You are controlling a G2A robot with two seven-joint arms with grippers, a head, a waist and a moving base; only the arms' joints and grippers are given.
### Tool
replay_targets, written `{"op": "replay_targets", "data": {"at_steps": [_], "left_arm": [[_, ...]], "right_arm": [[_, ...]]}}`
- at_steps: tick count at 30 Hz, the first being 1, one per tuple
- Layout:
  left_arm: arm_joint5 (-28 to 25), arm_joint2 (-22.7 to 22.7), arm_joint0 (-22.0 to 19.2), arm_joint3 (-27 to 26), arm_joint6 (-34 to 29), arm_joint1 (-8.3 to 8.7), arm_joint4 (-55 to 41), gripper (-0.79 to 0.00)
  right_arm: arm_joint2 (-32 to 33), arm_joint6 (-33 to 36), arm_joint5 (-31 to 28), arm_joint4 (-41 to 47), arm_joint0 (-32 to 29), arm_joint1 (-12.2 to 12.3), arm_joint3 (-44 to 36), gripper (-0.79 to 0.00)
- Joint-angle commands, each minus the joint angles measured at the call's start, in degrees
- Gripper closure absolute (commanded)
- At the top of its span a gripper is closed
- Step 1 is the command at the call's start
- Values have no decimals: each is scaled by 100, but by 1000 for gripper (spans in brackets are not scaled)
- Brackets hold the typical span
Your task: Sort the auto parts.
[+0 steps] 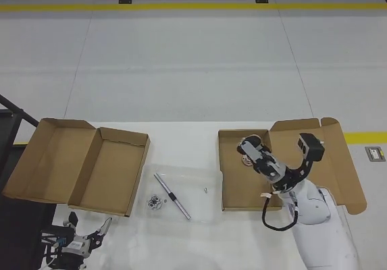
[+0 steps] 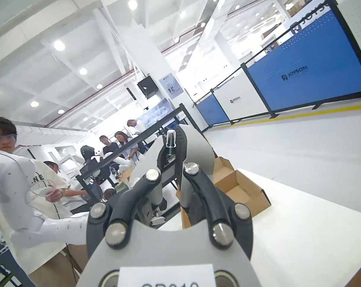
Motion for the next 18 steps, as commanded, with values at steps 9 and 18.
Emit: {"op": "replay_targets", "data": {"at_steps": [9,18], "left_arm": [[0,0,0,0,0,0,0,-785],[0,0,0,0,0,0,0,-785]], "right_arm": [[427,95,1397,-3255,-31,206,-91,0],[-680,1165,4685,-6642,269,120,127,0]]}}
